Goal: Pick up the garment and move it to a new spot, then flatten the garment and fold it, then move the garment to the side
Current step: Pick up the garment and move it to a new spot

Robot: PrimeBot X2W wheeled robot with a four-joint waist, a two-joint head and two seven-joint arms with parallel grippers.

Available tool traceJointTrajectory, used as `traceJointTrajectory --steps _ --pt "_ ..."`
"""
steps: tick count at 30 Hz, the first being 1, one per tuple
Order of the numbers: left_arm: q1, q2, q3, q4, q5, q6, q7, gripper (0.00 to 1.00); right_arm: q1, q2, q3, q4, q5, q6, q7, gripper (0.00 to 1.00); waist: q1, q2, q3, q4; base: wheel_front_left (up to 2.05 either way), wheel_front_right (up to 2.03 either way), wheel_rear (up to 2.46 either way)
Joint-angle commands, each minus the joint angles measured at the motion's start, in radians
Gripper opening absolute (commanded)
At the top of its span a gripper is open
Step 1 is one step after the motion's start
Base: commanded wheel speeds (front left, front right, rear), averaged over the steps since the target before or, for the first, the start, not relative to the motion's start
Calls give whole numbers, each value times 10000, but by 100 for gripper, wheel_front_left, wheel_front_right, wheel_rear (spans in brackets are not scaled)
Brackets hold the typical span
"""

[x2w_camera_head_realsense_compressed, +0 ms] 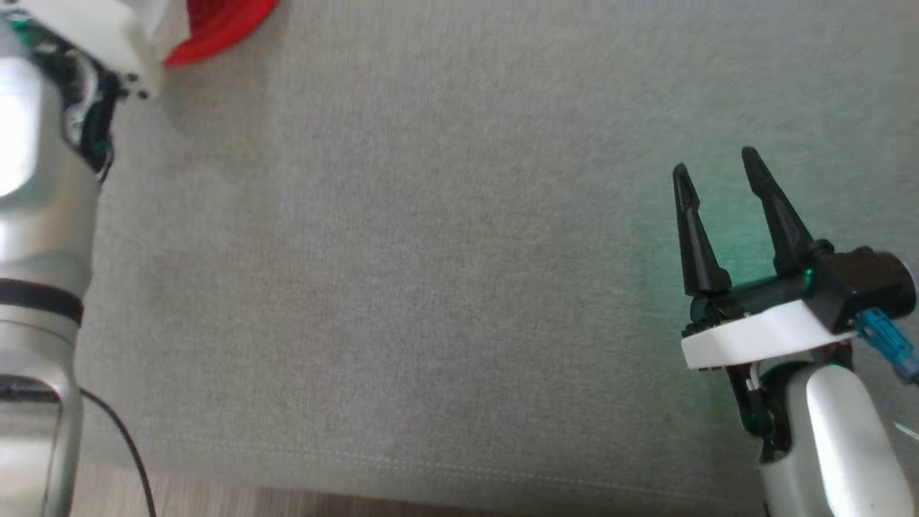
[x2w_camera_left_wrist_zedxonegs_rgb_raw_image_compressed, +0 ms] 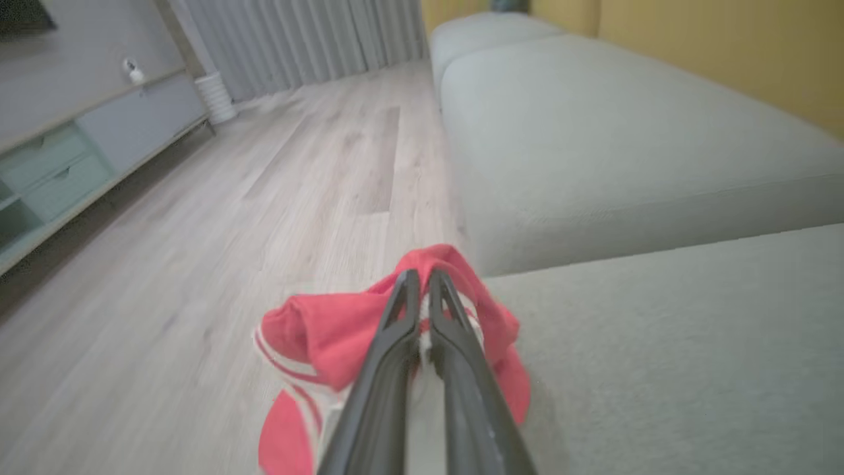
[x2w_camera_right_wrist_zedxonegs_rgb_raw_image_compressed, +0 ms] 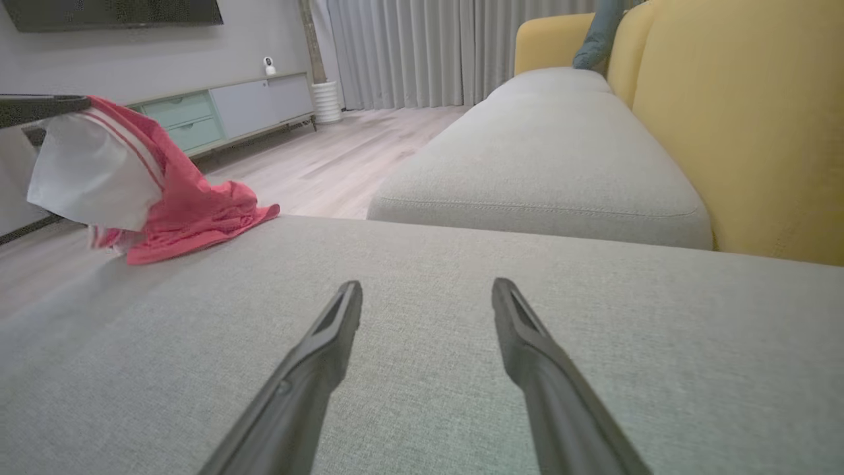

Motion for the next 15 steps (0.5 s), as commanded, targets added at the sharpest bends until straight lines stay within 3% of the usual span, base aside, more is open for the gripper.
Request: traceJointTrajectory --steps 1,8,15 --pt "-496 478 87 -401 60 -19 -25 0 118 -10 214 -271 84 65 -117 100 1 0 -726 -294 0 0 0" --pt "-630 431 -1635 -2177 -397 -24 459 0 373 -10 -41 470 729 65 -651 100 1 0 -2063 -1125 0 0 0" --pt "-910 397 -2874 -4642 -1392 -25 1219 0 555 -10 -340 961 1124 65 -1036 100 1 0 -2703 -2175 0 0 0"
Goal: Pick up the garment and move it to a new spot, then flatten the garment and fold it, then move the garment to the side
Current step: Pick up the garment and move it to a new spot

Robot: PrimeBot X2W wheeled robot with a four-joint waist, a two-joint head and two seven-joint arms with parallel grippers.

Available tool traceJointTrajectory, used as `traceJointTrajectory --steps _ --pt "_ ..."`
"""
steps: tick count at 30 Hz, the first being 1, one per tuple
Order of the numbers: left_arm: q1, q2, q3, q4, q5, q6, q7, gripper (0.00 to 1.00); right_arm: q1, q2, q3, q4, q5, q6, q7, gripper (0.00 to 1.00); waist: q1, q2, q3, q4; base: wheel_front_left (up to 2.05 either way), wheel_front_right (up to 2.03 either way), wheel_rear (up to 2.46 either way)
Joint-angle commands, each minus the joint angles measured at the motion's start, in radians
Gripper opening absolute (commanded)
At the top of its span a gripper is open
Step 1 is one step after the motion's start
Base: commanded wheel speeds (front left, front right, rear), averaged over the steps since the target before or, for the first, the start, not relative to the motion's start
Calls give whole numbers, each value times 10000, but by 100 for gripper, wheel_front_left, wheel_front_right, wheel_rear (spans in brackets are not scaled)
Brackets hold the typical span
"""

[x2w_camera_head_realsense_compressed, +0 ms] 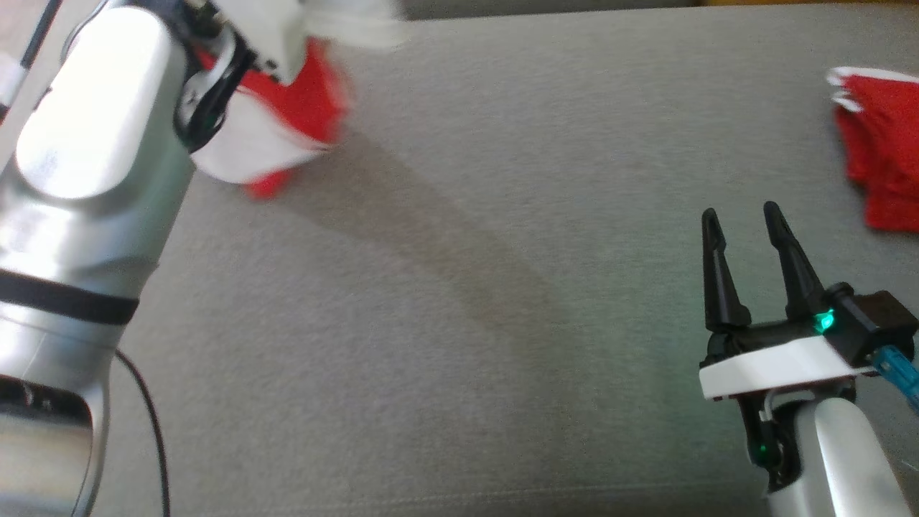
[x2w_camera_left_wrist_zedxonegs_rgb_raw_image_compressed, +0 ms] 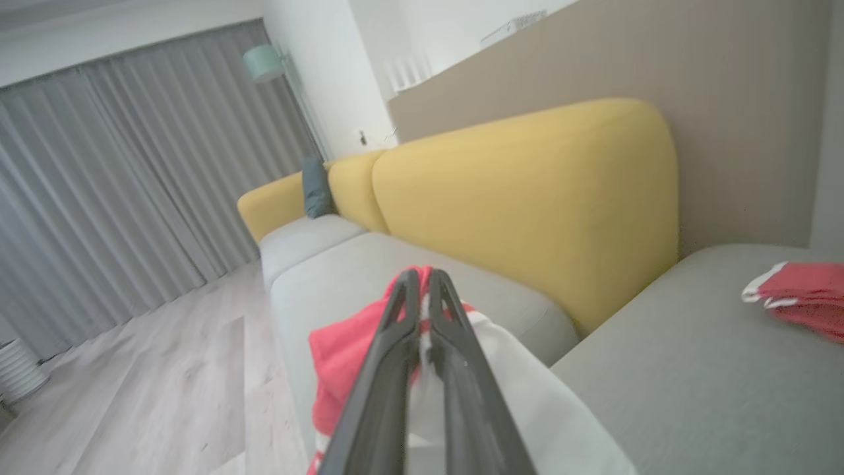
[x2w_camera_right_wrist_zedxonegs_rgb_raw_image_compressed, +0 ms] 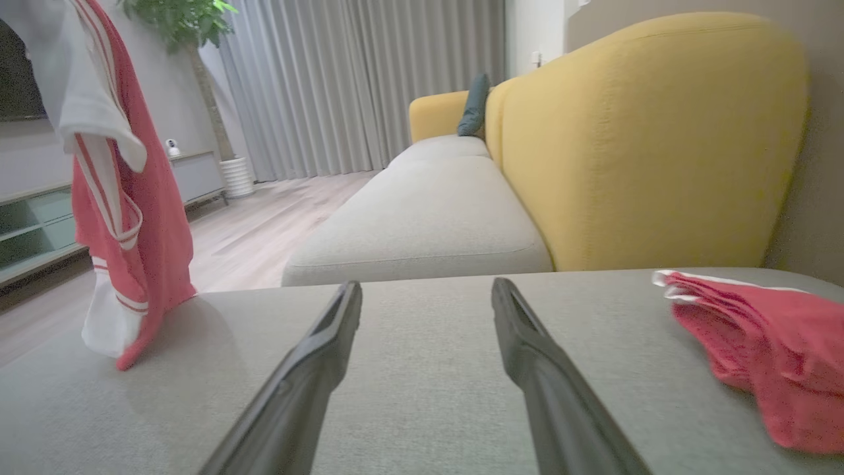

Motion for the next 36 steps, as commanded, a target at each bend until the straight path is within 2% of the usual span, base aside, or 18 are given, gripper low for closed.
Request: traceJointTrajectory --steps 1,9,16,20,24,35,36 --pt "-889 376 324 -720 -229 15 102 0 -63 -20 164 -245 99 65 -138 100 1 0 -398 -610 0 0 0" --pt "-979 440 512 -2261 -692 159 513 0 19 -20 -23 -64 220 65 -340 100 1 0 -401 -1091 0 0 0" --pt "998 610 281 -2494 -1319 477 1176 0 65 -20 -65 110 260 65 -407 100 1 0 -176 -945 0 0 0" --pt "2372 691 210 -1866 -1684 727 1165 0 -100 -20 18 178 295 65 -441 100 1 0 88 -896 0 0 0" --pt "2863 723 273 -1006 -1740 969 871 0 -280 -20 160 253 310 65 -470 100 1 0 308 -952 0 0 0" --pt "2149 505 731 1741 -1527 1624 -906 0 -720 -20 531 792 386 65 -627 100 1 0 838 -1375 0 0 0" --pt "2083 472 745 1946 -1543 1599 -996 40 -735 -20 541 843 388 65 -644 100 1 0 828 -1398 0 0 0"
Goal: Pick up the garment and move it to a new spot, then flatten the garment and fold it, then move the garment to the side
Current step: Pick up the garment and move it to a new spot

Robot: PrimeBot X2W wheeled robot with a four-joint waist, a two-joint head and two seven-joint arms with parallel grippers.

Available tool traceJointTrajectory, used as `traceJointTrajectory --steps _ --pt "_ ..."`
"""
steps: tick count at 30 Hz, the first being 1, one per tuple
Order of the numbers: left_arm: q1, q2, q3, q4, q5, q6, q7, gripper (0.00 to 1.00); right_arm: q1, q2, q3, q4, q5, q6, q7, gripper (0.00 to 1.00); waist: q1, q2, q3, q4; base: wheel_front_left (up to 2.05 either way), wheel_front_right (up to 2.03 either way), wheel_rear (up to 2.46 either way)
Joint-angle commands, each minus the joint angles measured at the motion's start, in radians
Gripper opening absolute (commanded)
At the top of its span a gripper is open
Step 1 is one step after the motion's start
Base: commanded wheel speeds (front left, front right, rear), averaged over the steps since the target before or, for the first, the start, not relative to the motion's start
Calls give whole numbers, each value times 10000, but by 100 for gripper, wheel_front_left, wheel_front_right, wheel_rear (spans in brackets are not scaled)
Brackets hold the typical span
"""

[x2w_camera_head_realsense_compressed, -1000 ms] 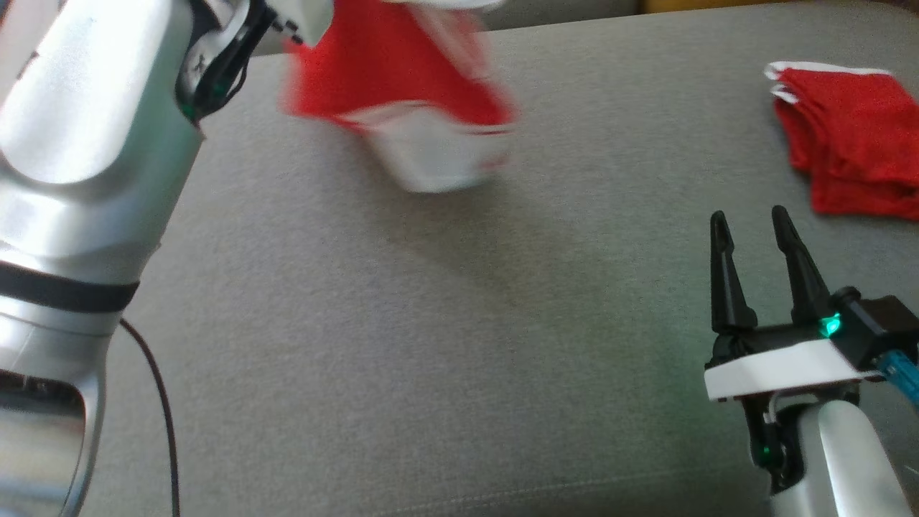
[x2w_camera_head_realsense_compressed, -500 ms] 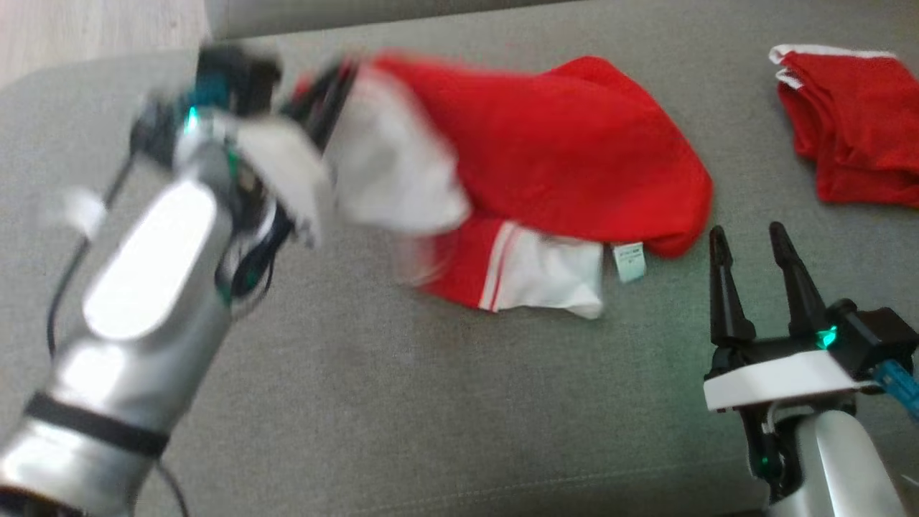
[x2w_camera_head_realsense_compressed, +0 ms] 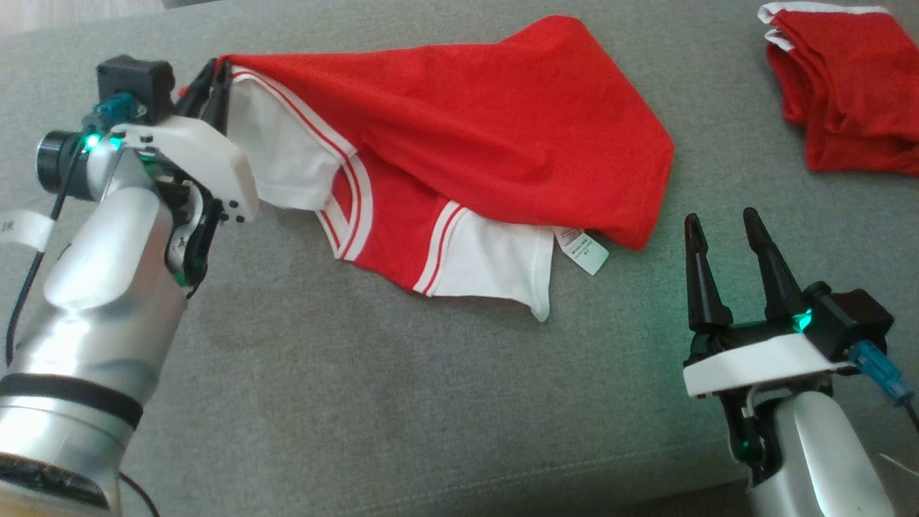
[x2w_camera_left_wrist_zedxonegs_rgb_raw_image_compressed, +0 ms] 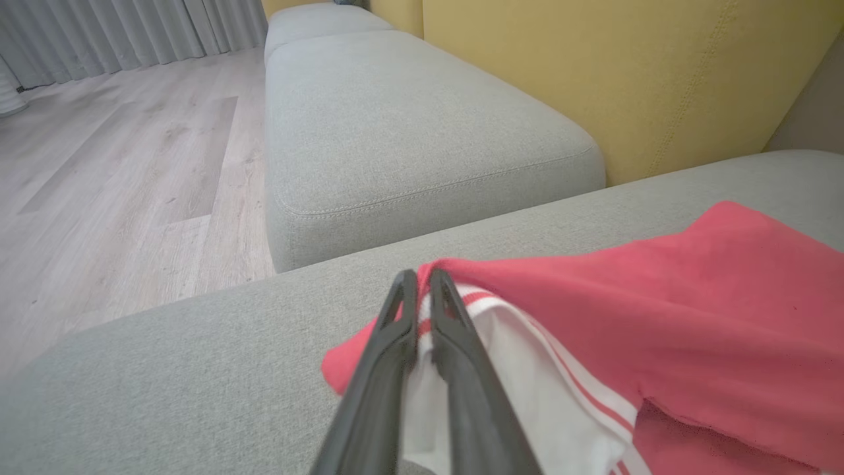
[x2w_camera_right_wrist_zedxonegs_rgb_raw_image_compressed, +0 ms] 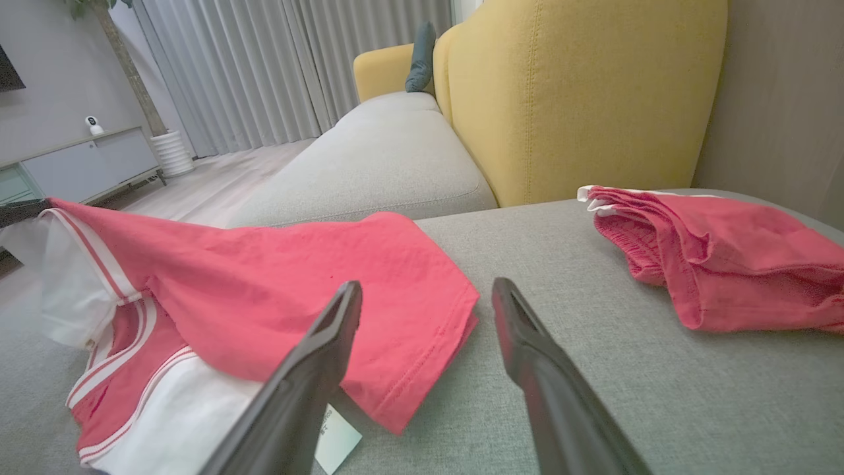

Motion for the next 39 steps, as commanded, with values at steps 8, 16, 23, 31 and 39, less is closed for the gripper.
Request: traceJointTrajectory --steps 8,16,23,31,39 --pt "-313 -284 403 227 -158 -336 -848 100 -172 -31 66 4 -48 65 -195 100 -1 0 -567 194 0 0 0" --pt "1671 -784 1226 -2092 -155 245 -1092 100 264 -31 -280 38 -234 65 -150 100 -1 0 -1466 871 0 0 0" --pt "4733 -813 1731 -4767 520 881 -1096 100 772 -31 -430 -49 -352 65 -115 100 -1 0 -2138 1362 0 0 0" --pt "7307 -1025 2402 -6434 823 1442 -1097 100 1352 -31 -512 38 -413 65 -419 100 -1 0 -2441 1671 0 0 0" --pt "8309 -1342 2849 -6914 1063 1429 -1097 100 1470 -31 -465 206 -287 65 -568 100 -1 0 -2470 1752 0 0 0"
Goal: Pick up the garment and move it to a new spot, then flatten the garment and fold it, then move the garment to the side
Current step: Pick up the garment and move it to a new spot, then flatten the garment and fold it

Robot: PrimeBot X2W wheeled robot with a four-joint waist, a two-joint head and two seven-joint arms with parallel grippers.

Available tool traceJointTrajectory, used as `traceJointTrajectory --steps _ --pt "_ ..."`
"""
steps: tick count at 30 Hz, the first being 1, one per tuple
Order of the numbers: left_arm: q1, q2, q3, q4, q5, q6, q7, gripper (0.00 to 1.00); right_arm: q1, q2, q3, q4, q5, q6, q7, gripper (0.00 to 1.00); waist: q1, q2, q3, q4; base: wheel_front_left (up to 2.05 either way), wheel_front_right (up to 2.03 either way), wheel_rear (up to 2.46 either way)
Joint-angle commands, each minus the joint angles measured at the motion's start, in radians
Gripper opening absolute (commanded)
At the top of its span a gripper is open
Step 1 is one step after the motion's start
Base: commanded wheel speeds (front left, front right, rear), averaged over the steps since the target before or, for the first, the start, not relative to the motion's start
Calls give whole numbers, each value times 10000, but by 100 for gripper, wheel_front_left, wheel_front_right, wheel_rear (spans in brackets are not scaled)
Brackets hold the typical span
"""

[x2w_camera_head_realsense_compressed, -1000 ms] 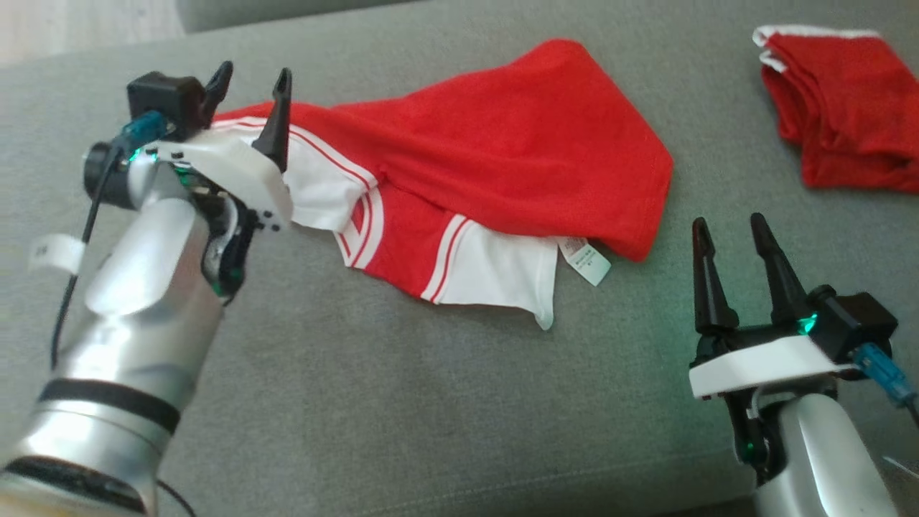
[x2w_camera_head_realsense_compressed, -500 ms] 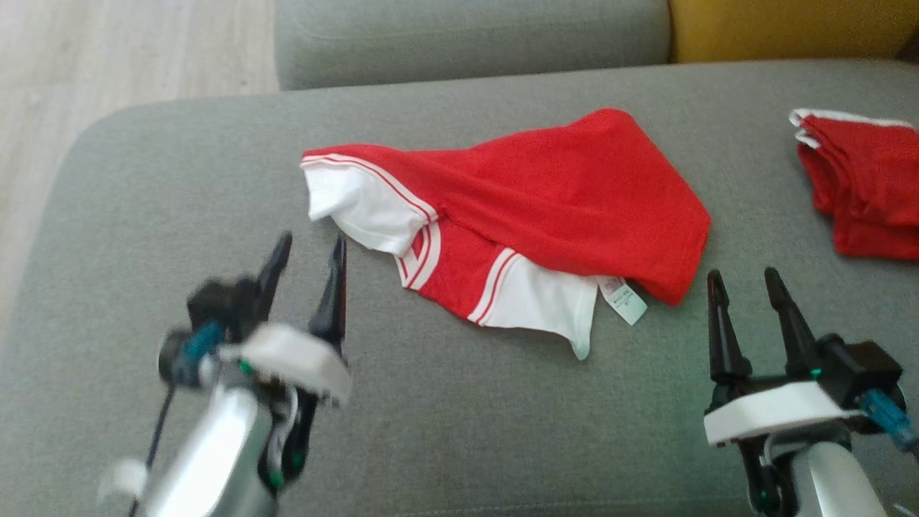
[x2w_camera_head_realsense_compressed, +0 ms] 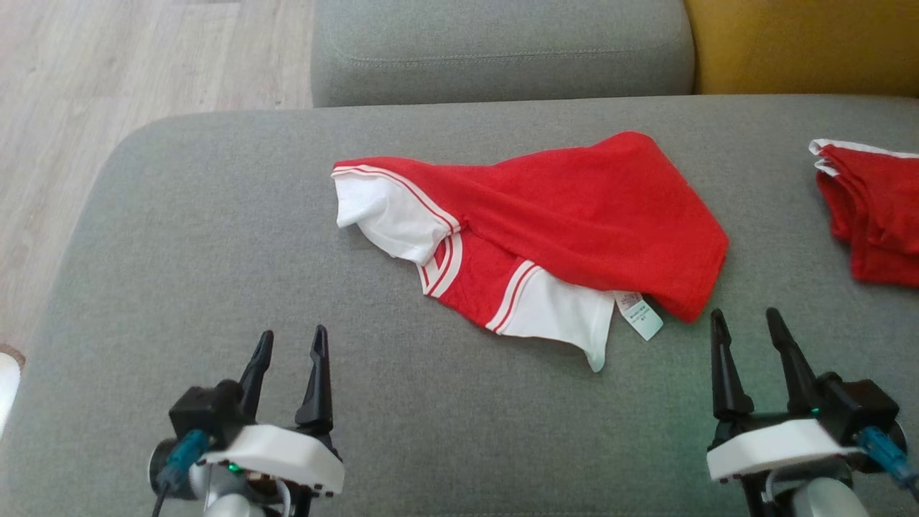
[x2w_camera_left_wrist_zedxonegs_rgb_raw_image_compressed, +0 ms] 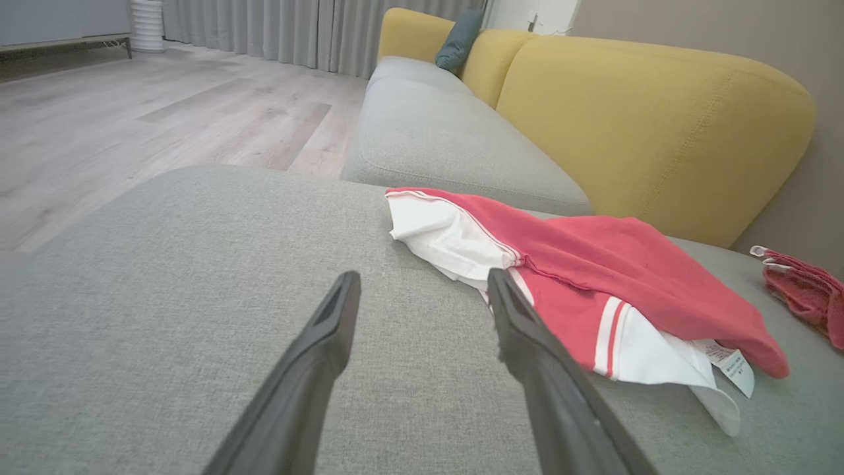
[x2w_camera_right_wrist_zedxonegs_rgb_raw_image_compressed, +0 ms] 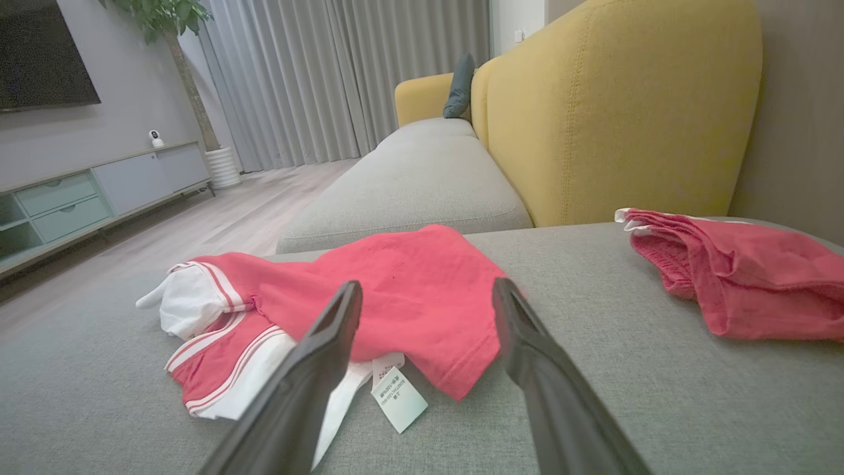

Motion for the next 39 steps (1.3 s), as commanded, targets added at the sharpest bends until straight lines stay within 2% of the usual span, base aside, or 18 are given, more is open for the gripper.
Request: traceJointTrajectory --steps 1,28,35,39 --pt "-325 5 453 -379 132 7 -121 100 -323 -45 275 -243 72 65 -156 100 1 0 -15 0 0 0 0" --pt "-117 -438 811 -84 840 -456 -122 100 -510 -45 332 -27 21 65 -294 100 1 0 72 -62 0 0 0" --pt "-431 -649 49 57 1038 -840 -33 100 -694 -45 363 -105 3 65 -302 100 1 0 432 -371 0 0 0" --pt "-829 -910 -837 354 1029 -1280 213 100 -857 -45 418 -130 17 65 -305 100 1 0 757 -818 0 0 0"
